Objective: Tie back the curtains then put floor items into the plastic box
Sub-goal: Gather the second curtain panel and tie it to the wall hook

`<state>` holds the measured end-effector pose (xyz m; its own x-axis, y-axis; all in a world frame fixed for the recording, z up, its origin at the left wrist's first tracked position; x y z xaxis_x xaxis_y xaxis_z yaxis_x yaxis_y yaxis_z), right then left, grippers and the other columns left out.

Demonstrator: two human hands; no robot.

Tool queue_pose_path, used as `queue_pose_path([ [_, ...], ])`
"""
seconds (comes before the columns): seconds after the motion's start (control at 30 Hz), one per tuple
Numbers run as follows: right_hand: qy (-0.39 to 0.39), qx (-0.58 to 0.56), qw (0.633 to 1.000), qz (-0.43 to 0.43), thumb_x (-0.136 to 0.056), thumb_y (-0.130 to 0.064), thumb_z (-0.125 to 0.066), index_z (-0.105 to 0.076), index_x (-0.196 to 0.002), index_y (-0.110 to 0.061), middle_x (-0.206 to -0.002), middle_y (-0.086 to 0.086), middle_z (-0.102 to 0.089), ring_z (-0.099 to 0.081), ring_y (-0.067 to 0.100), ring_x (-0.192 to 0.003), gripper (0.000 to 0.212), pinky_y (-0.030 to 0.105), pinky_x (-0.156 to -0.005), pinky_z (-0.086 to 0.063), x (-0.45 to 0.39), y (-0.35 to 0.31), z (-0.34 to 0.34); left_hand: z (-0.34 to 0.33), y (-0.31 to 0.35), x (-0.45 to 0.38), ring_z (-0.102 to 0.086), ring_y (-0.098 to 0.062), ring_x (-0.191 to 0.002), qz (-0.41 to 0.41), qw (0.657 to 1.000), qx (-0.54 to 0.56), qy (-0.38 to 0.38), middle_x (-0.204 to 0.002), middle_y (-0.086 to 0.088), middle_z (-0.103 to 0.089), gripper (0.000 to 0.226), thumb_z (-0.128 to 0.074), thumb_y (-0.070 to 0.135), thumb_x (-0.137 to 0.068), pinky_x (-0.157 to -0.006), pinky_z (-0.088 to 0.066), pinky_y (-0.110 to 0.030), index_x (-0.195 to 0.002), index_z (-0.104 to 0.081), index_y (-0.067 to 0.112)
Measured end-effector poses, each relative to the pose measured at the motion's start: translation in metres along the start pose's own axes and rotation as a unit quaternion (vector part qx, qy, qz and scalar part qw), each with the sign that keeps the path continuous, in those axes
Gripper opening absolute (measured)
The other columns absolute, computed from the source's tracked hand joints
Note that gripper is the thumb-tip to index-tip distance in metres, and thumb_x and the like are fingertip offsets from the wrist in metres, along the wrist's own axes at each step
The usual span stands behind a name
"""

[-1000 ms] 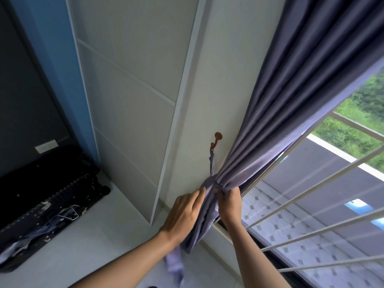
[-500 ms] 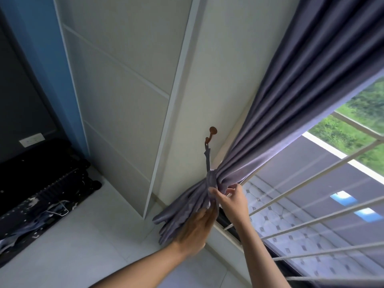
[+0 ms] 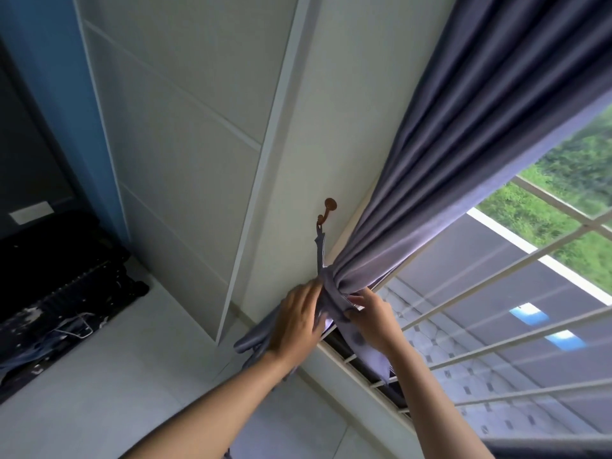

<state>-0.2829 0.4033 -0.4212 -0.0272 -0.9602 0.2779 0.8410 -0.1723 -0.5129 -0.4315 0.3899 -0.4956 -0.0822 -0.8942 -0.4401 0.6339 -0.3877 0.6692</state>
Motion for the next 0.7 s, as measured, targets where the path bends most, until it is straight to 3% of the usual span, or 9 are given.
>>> queue_pose_path([
  [0.1,-0.027,0.006,0.999,0.016,-0.086,0.003,-0.048,-0.053,-0.128,-0.03,-0.124,-0.007,-0.065,-0.066,0.018,-0.105,0.053,0.024,-0.077,-0.043,0.007,0.005,0.0,0.003,0.009,-0.038,-0.045,-0.022,-0.118,0.019,0.997,0.039,-0.061,-0.133,-0.005,-0.052,0.077,-0.07,0.033,-0.075,-0.095,-0.042,-0.03,-0.141,-0.038,0.011],
  [0.2,-0.03,0.029,0.999,0.026,-0.082,0.005,-0.046,-0.051,-0.13,-0.028,-0.128,-0.007,-0.063,-0.064,0.021,-0.105,0.059,0.028,-0.078,-0.047,0.01,0.01,0.002,-0.003,0.007,-0.063,-0.049,-0.018,-0.111,0.055,0.985,0.089,-0.136,-0.108,0.011,-0.061,0.066,-0.076,0.045,-0.06,-0.082,-0.051,-0.029,-0.117,-0.047,0.029],
  [0.27,-0.025,0.039,0.998,0.034,-0.079,0.005,-0.049,-0.051,-0.13,-0.031,-0.126,-0.008,-0.065,-0.065,0.021,-0.099,0.062,0.032,-0.079,-0.051,0.01,0.014,0.005,-0.006,0.006,-0.072,-0.052,-0.015,-0.101,0.053,0.982,0.088,-0.159,-0.093,0.018,-0.06,0.059,-0.078,0.052,-0.051,-0.075,-0.052,-0.03,-0.098,-0.046,0.036],
  [0.33,-0.021,0.046,0.998,0.039,-0.08,0.002,-0.053,-0.053,-0.129,-0.03,-0.121,-0.007,-0.067,-0.064,0.022,-0.095,0.058,0.031,-0.079,-0.05,0.01,0.015,0.005,-0.007,0.005,-0.076,-0.053,-0.017,-0.093,0.046,0.98,0.092,-0.171,-0.088,0.02,-0.055,0.059,-0.08,0.052,-0.048,-0.074,-0.049,-0.03,-0.092,-0.044,0.038],
  [0.47,0.067,0.098,0.993,0.014,-0.083,-0.01,-0.054,-0.067,-0.113,-0.028,-0.1,0.002,-0.073,-0.063,0.027,-0.092,0.038,0.027,-0.071,-0.041,0.005,0.019,0.011,-0.019,0.004,-0.078,-0.048,-0.019,-0.095,0.066,0.974,0.102,-0.192,-0.099,0.008,-0.056,0.067,-0.086,0.05,-0.052,-0.073,-0.037,-0.025,-0.103,-0.053,0.021],
  [0.53,0.122,0.118,0.985,0.006,-0.081,-0.01,-0.055,-0.072,-0.1,-0.03,-0.088,-0.001,-0.072,-0.059,0.027,-0.091,0.033,0.029,-0.071,-0.039,0.003,0.024,0.012,-0.022,0.004,-0.077,-0.055,-0.018,-0.091,0.079,0.976,0.105,-0.174,-0.094,0.007,-0.059,0.066,-0.085,0.058,-0.05,-0.067,-0.038,-0.023,-0.095,-0.052,0.024],
  [0.6,0.181,0.111,0.977,-0.017,-0.084,-0.014,-0.059,-0.07,-0.096,-0.028,-0.084,-0.004,-0.061,-0.051,0.023,-0.087,0.022,0.031,-0.07,-0.035,0.005,0.026,0.01,-0.02,0.007,-0.076,-0.063,-0.018,-0.085,0.089,0.978,0.114,-0.151,-0.088,0.005,-0.062,0.063,-0.084,0.06,-0.05,-0.06,-0.042,-0.02,-0.09,-0.05,0.025],
  [0.7,0.246,0.019,0.963,-0.107,-0.089,-0.025,-0.06,-0.056,-0.093,-0.018,-0.088,0.0,-0.054,-0.048,0.021,-0.079,0.009,0.03,-0.061,-0.031,0.007,0.026,0.0,-0.014,0.012,-0.07,-0.065,-0.018,-0.081,0.108,0.98,0.121,-0.118,-0.091,-0.001,-0.064,0.071,-0.084,0.058,-0.052,-0.06,-0.051,-0.027,-0.099,-0.047,0.019],
])
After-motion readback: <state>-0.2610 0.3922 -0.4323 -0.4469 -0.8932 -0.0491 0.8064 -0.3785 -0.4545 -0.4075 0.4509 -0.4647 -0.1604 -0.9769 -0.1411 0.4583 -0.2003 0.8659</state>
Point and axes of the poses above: each hand's wrist, its own x-axis away from the middle knuckle, its own z-axis out of the back of the hand, y = z × x, the point moved 3 cm from there along -x, towards the middle knuckle
